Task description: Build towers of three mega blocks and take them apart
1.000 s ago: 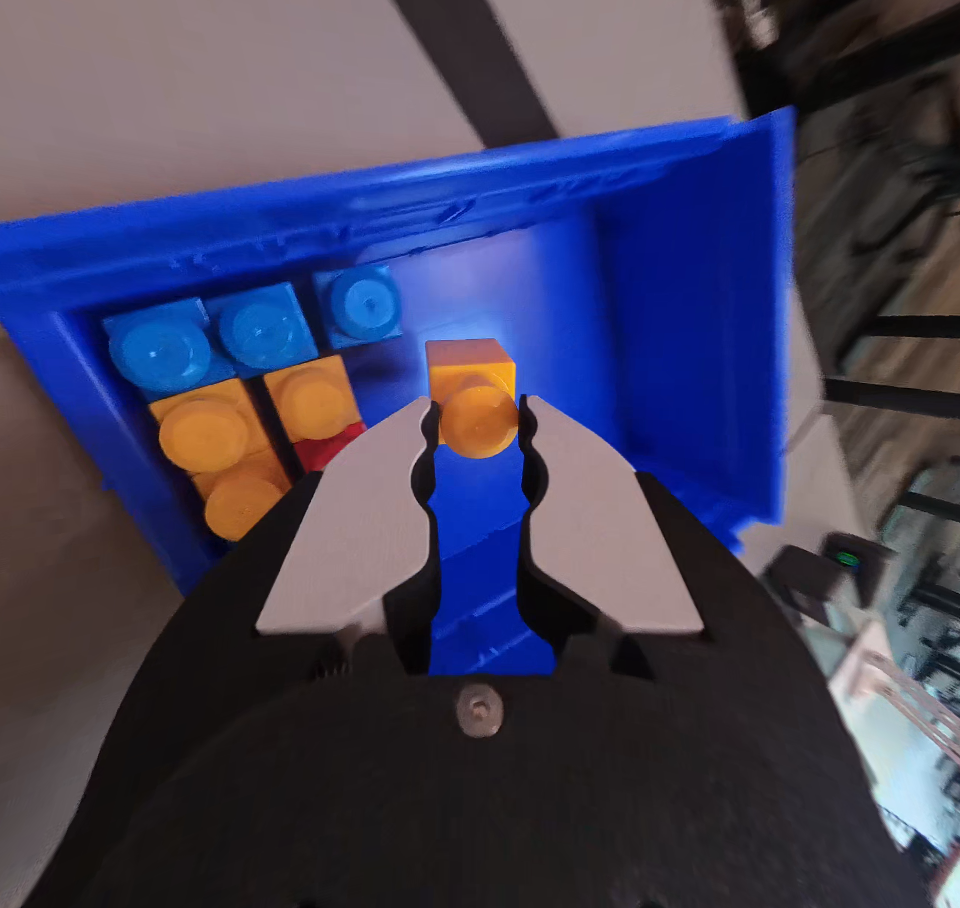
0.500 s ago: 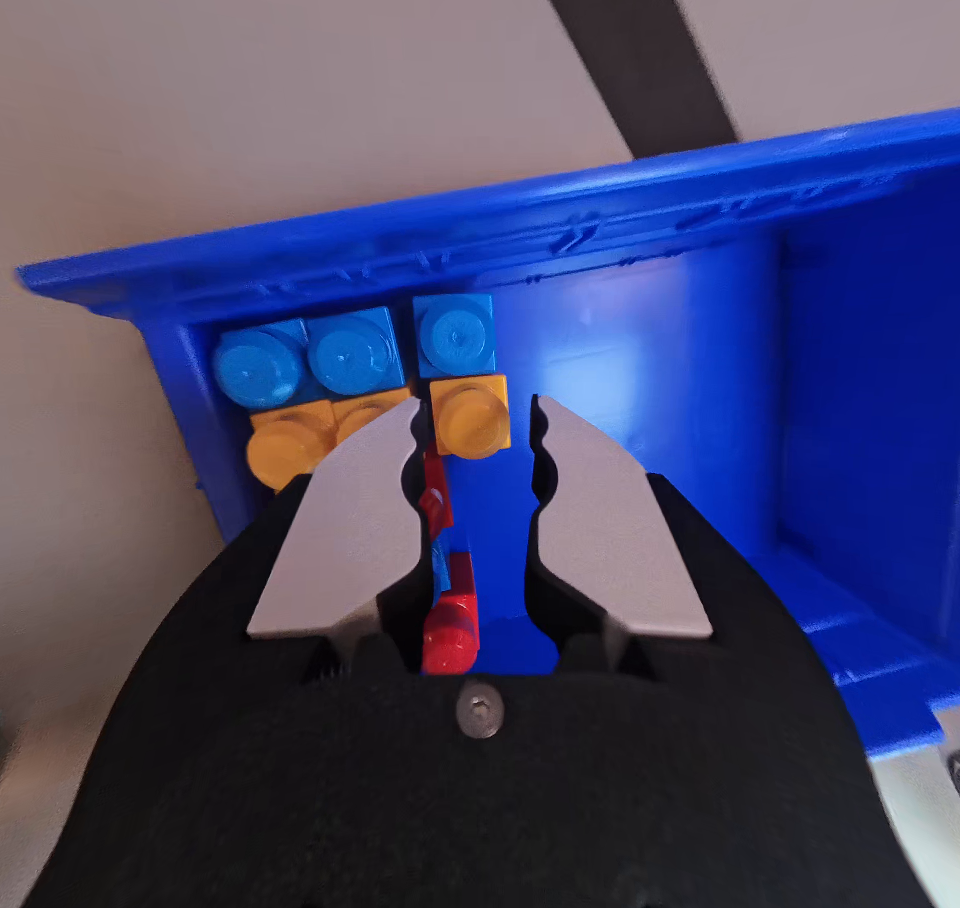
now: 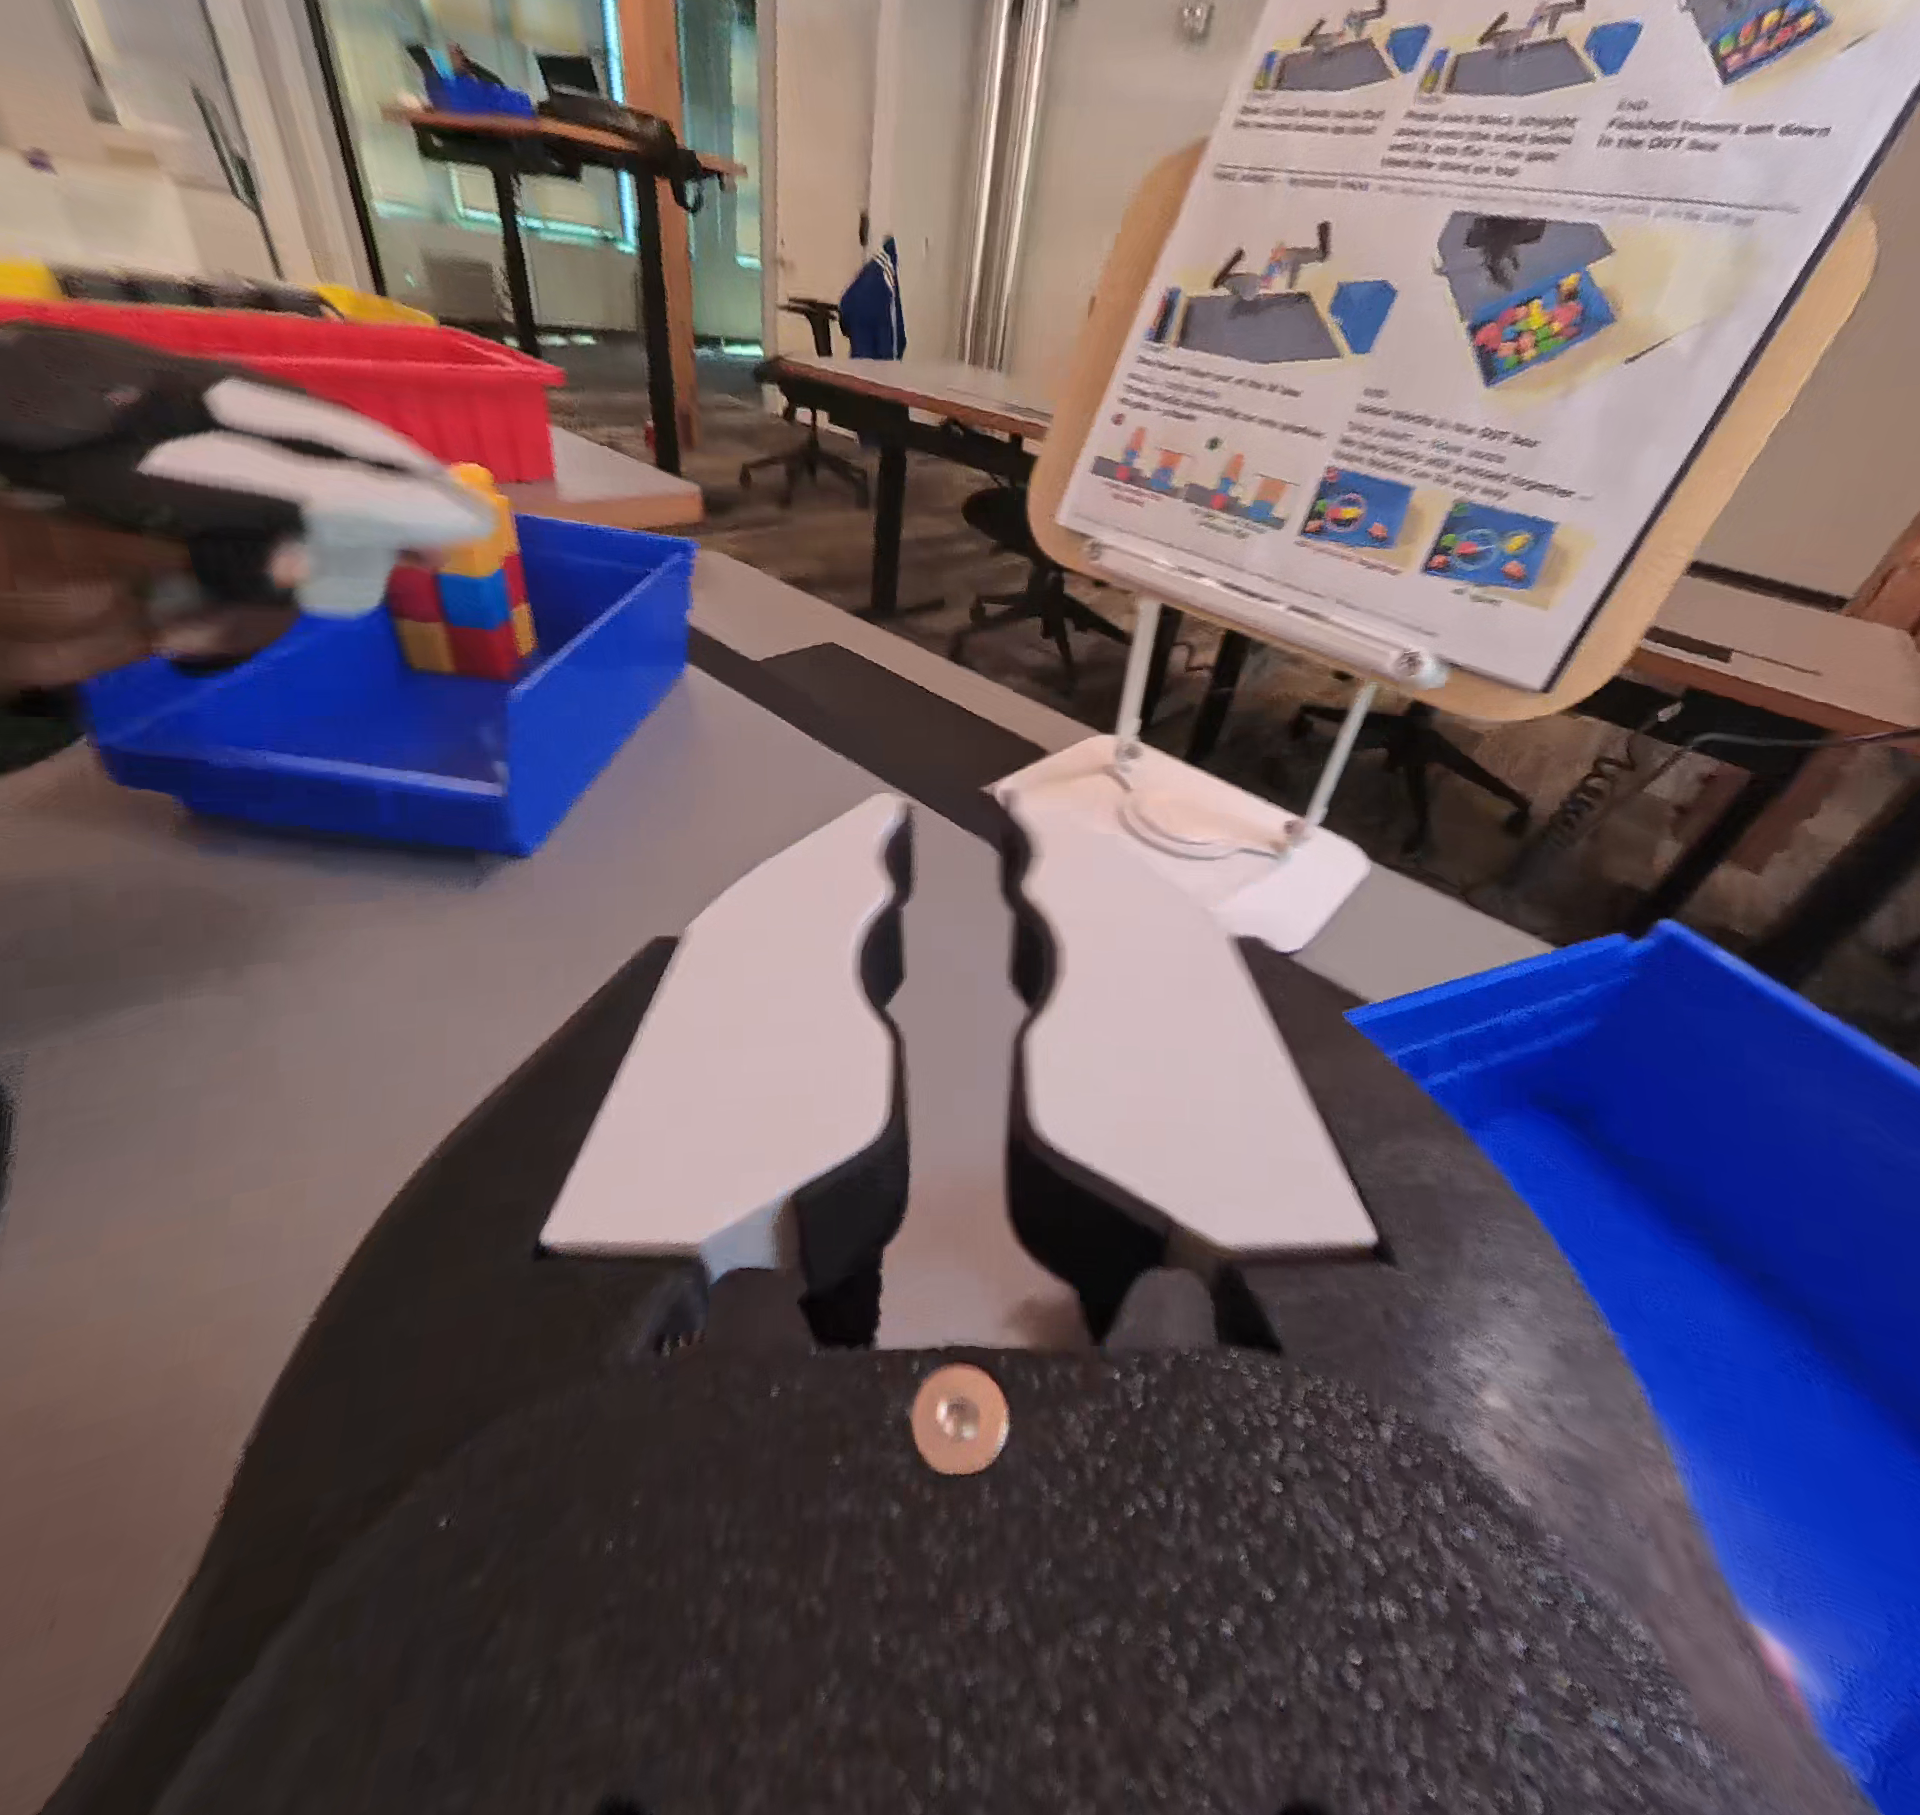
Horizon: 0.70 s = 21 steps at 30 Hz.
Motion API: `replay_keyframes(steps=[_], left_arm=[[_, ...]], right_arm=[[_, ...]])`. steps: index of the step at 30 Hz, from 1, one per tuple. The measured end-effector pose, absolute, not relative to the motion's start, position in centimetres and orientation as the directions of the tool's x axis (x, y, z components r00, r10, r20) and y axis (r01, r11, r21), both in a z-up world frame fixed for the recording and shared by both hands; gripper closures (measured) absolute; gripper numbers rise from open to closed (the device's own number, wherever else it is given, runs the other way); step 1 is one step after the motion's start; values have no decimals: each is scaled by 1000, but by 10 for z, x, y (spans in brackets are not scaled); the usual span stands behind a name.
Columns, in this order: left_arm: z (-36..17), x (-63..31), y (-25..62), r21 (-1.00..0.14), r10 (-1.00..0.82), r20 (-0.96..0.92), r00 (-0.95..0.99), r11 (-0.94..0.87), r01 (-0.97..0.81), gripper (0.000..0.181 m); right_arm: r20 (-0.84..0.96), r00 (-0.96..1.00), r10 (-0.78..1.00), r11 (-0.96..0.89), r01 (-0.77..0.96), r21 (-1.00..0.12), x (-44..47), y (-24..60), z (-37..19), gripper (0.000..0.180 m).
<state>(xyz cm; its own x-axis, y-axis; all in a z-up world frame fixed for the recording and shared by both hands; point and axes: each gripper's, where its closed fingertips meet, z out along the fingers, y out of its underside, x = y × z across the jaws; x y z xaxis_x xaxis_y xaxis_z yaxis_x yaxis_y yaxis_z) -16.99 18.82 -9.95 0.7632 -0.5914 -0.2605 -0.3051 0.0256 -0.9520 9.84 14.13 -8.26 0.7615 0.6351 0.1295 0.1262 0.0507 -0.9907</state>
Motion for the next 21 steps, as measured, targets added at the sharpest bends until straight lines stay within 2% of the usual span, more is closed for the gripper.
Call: replay_keyframes(steps=[1, 5, 8, 10, 14, 19, 21], left_arm=[[-89, -194, 197, -949, -548, -270, 792, 13, -315, 180], [-73, -296, 230, -928, -398, -276, 875, -128, -351, 170], [-91, -369, 252, -857, -311, -320, 895, -308, -413, 155], [-110, -401, 262, -798, -314, -328, 891, -413, -439, 144], [-142, -426, 272, -676, -371, -355, 858, -532, -510, 138], [-180, -439, 277, -458, -445, -439, 780, -636, -621, 138], [-183, -446, 281, -370, -451, -552, 701, -621, -691, 142]], right_arm=[[114, 752, 649, 49, 108, -993, 93, 129, -88, 179], [85, 717, 692, 18, 100, -995, 82, 100, -111, 179], [117, 698, 707, 37, 128, -991, 78, 95, -122, 179], [105, 683, 722, 27, 124, -992, 75, 95, -127, 179], [75, 658, 749, -10, 125, -992, 67, 96, -140, 179], [83, 642, 762, -35, 170, -985, 63, 94, -157, 179], [92, 635, 767, -31, 179, -983, 62, 93, -159, 179]])
